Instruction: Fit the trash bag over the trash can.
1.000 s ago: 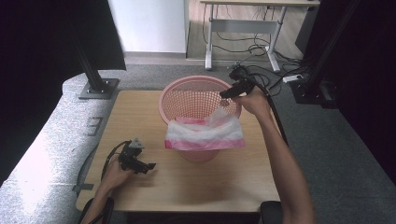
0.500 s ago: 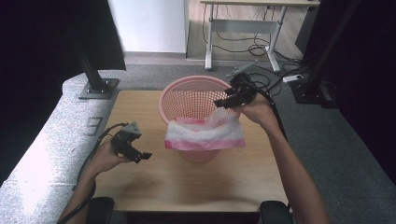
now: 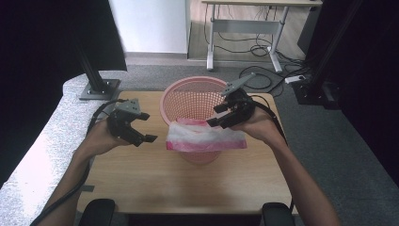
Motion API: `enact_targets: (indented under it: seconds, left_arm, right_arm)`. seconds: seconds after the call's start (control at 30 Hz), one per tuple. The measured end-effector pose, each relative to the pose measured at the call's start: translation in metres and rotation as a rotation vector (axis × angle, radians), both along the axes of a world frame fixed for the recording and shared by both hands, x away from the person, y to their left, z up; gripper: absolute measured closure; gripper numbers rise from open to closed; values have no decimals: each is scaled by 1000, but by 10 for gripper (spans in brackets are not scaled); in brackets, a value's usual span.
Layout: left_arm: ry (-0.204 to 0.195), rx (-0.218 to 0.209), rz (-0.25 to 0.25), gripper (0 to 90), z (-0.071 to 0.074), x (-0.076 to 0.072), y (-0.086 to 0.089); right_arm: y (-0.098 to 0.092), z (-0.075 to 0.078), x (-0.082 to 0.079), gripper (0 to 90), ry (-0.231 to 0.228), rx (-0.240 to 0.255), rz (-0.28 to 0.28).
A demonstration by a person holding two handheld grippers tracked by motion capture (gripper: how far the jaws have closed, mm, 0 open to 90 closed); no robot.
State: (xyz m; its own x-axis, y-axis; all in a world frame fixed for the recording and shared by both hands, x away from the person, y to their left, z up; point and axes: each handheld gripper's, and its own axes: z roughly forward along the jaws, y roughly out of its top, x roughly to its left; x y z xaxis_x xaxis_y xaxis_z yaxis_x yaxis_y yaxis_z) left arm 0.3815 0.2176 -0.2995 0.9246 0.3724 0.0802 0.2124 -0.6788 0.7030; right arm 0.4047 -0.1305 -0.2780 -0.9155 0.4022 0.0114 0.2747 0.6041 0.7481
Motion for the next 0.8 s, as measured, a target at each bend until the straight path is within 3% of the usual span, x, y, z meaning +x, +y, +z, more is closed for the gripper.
enact_targets:
  seconds: [0.03, 0.17, 0.2, 0.27, 0.3, 0.37, 0.43, 0.5, 0.63, 0.7, 0.8]
  left_arm:
    - [-17, -9, -22, 143, 8, -2, -7]
    - [-31, 1, -63, 161, 16, -5, -21]
    - [-30, 1, -81, 185, 18, -6, -26]
    - [-36, 8, -106, 196, 19, -6, -37]
    - [-35, 8, -119, 228, 19, -6, -42]
    - [-41, 20, -145, 235, 20, -6, -52]
    - [-41, 23, -161, 283, 21, -5, -58]
    - [-45, 25, -179, 300, 23, -4, -67]
    - [-52, 26, -184, 338, 26, 0, -74]
    - [-57, 34, -185, 355, 25, 2, -79]
    - [-62, 48, -175, 360, 22, 7, -84]
  right_arm:
    - [4, 0, -6, 389, 9, 6, 33]
    - [14, -2, -16, 435, 18, -7, 98]
    - [19, -4, -19, 522, 24, -21, 121]
    - [22, -6, -20, 573, 32, -33, 133]
    - [25, -8, -22, 692, 46, -58, 150]
    - [26, -9, -22, 735, 57, -63, 160]
    - [26, -8, -20, 846, 74, -45, 152]
    - [24, -5, -18, 883, 73, -22, 146]
    - [22, -3, -11, 894, 71, -1, 106]
    - [21, -4, -1, 894, 55, -21, 57]
    - [21, -5, 6, 894, 57, -18, 36]
